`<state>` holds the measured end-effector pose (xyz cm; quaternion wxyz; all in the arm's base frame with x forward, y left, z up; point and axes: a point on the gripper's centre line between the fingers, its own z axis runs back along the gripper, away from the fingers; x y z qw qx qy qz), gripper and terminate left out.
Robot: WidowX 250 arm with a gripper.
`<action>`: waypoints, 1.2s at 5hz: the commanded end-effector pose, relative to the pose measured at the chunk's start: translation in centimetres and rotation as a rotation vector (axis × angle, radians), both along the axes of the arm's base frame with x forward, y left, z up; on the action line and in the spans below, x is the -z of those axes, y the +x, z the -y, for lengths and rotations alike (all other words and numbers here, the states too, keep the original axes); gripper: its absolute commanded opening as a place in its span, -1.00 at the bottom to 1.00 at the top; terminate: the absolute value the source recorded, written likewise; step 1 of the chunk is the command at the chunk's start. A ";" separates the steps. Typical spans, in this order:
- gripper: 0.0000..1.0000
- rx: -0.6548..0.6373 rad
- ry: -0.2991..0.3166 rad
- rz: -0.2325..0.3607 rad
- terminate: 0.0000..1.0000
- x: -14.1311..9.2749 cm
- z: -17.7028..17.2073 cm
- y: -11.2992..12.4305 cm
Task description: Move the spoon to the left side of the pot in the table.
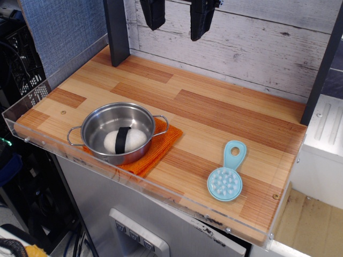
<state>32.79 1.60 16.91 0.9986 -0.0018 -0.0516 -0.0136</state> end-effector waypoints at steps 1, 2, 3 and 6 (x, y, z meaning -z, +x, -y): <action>1.00 0.000 0.000 0.000 -1.00 0.0 0.0 0.0; 1.00 0.067 0.029 0.002 -1.00 0.1 2.1 -0.4; 1.00 0.114 0.038 -0.015 -1.00 0.9 4.0 -1.4; 1.00 0.143 0.043 -0.046 -1.00 8.6 12.2 -4.7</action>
